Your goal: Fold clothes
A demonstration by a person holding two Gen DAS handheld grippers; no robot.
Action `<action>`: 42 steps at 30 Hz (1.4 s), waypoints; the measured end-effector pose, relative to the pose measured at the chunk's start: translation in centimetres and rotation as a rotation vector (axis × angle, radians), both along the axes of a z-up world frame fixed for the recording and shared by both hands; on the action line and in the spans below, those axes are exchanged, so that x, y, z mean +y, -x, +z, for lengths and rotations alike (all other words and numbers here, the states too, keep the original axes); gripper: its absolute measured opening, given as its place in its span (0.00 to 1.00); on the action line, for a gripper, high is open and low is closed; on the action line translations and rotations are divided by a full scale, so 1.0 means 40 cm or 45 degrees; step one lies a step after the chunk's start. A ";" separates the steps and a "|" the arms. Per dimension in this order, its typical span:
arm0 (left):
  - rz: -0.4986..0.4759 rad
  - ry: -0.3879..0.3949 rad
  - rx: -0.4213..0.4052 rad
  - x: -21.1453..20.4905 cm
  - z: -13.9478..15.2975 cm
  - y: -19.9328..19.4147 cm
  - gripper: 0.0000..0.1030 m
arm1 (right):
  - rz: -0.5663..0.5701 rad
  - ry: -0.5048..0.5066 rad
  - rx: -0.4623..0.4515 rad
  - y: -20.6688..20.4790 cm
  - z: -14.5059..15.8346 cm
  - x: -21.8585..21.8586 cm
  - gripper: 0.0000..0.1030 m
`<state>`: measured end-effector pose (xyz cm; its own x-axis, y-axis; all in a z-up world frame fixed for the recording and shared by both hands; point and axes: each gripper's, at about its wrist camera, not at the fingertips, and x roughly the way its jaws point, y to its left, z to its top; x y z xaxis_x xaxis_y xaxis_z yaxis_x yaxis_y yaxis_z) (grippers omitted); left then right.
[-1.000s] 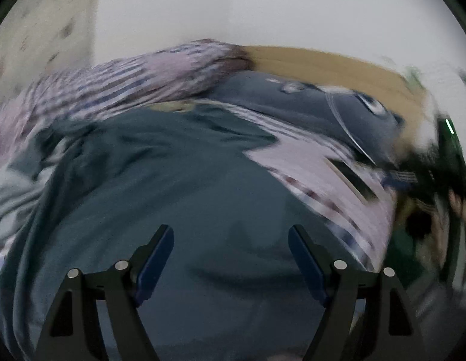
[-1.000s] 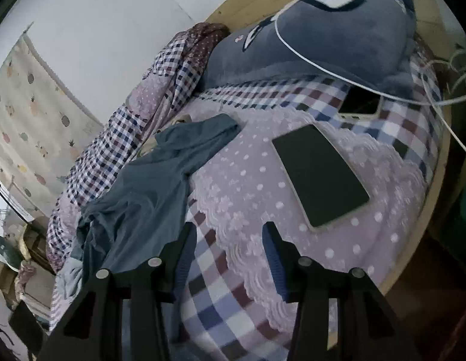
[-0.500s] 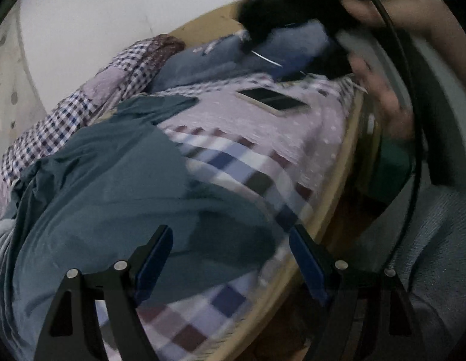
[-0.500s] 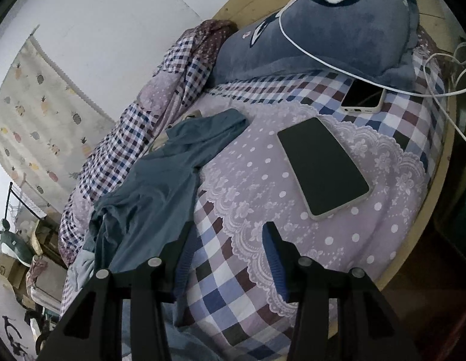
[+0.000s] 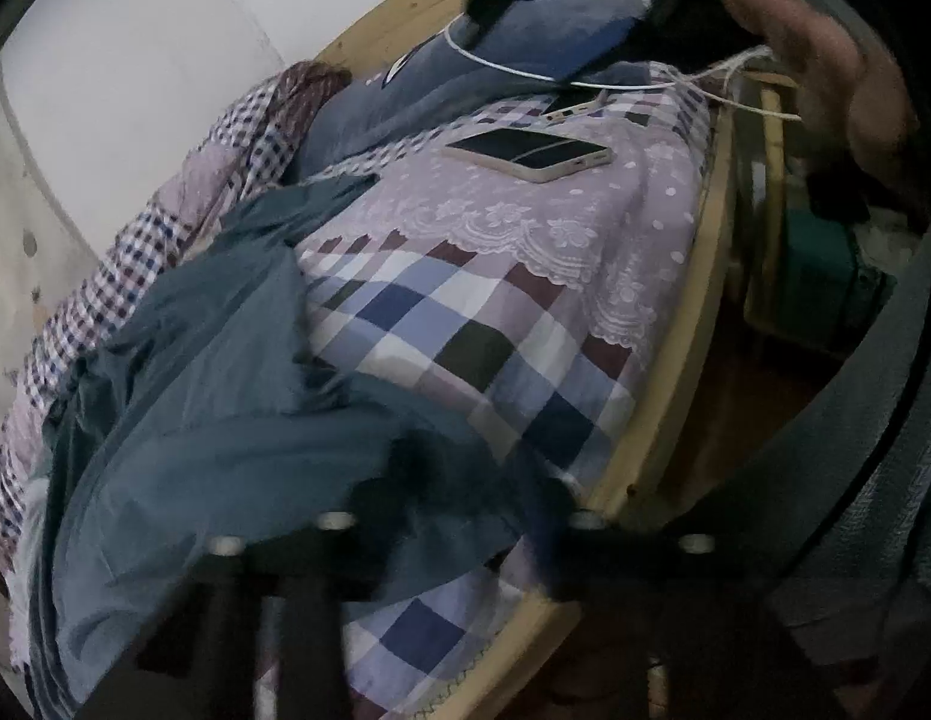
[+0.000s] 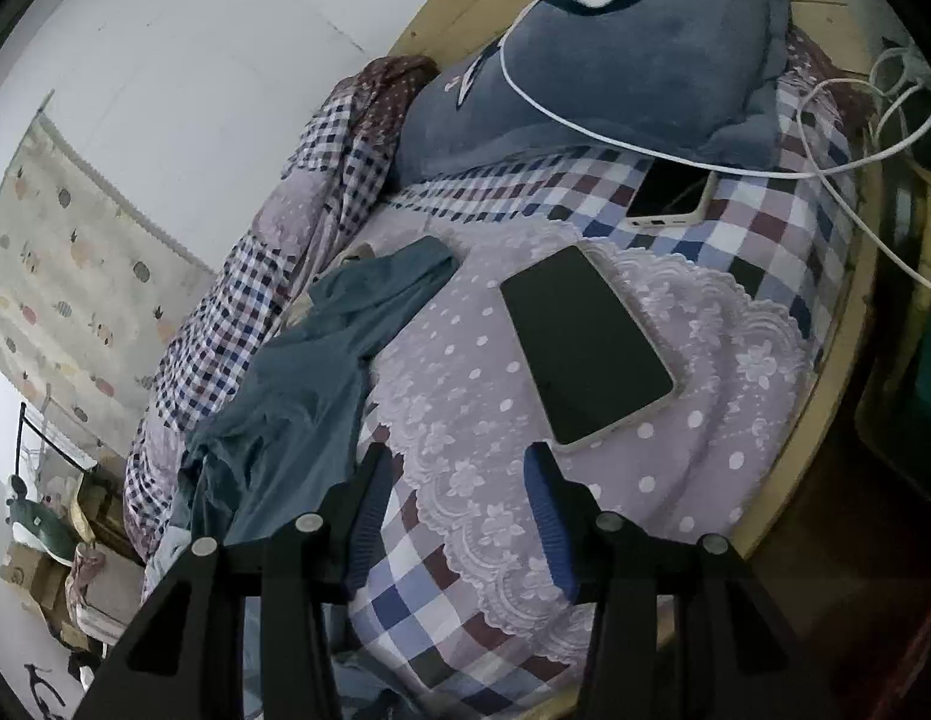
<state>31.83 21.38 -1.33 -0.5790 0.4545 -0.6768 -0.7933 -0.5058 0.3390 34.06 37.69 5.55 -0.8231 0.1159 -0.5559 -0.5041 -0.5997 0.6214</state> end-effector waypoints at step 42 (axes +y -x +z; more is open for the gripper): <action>1.156 -1.171 -0.150 -1.260 0.707 0.632 0.04 | 1.149 -0.178 -0.072 0.370 -0.056 -0.662 0.48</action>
